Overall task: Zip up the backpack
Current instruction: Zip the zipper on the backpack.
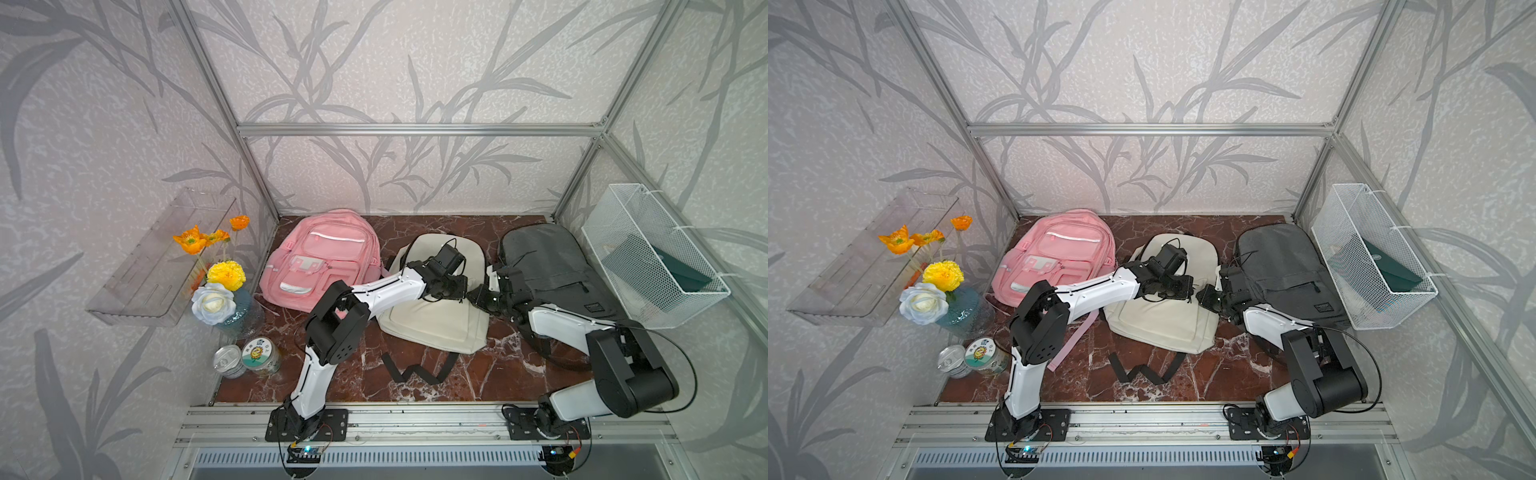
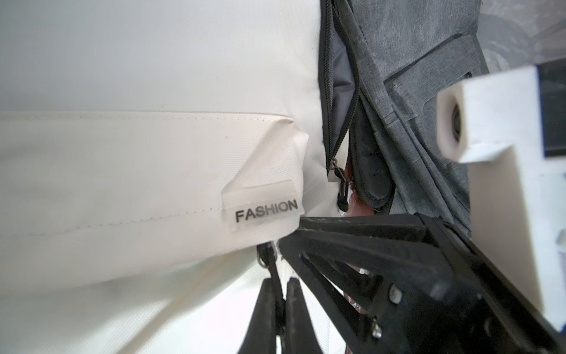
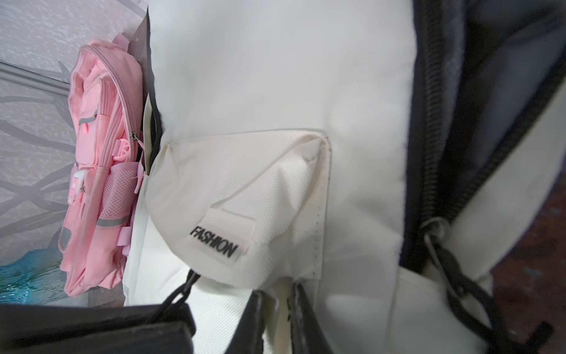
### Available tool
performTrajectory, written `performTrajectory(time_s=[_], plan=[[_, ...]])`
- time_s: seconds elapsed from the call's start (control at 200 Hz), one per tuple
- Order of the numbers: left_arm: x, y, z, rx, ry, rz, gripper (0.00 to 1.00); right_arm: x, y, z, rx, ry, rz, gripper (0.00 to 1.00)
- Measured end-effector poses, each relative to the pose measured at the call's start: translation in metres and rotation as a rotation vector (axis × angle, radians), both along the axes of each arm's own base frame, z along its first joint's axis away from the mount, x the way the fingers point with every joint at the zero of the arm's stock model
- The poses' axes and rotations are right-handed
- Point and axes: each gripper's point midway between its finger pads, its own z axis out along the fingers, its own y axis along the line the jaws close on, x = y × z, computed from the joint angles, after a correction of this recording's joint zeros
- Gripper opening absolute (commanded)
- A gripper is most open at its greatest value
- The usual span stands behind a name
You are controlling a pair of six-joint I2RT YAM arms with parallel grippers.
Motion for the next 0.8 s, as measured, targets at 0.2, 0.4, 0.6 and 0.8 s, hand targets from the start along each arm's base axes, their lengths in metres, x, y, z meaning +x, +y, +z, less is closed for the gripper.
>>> performTrajectory(time_s=[0.2, 0.4, 0.6, 0.8], plan=[[0.001, 0.007, -0.002, -0.009, 0.012, 0.005, 0.0, 0.005, 0.009, -0.004, 0.058, 0.011, 0.005, 0.23], [0.002, 0.006, -0.001, -0.016, 0.009, 0.003, 0.0, 0.009, 0.014, -0.005, 0.094, 0.005, 0.008, 0.07], [0.01, 0.019, -0.006, 0.007, 0.005, 0.021, 0.0, 0.009, 0.01, 0.001, 0.083, -0.002, -0.016, 0.0], [0.022, 0.054, -0.011, 0.04, -0.003, 0.071, 0.0, 0.002, 0.004, 0.025, 0.049, -0.055, -0.026, 0.0]])
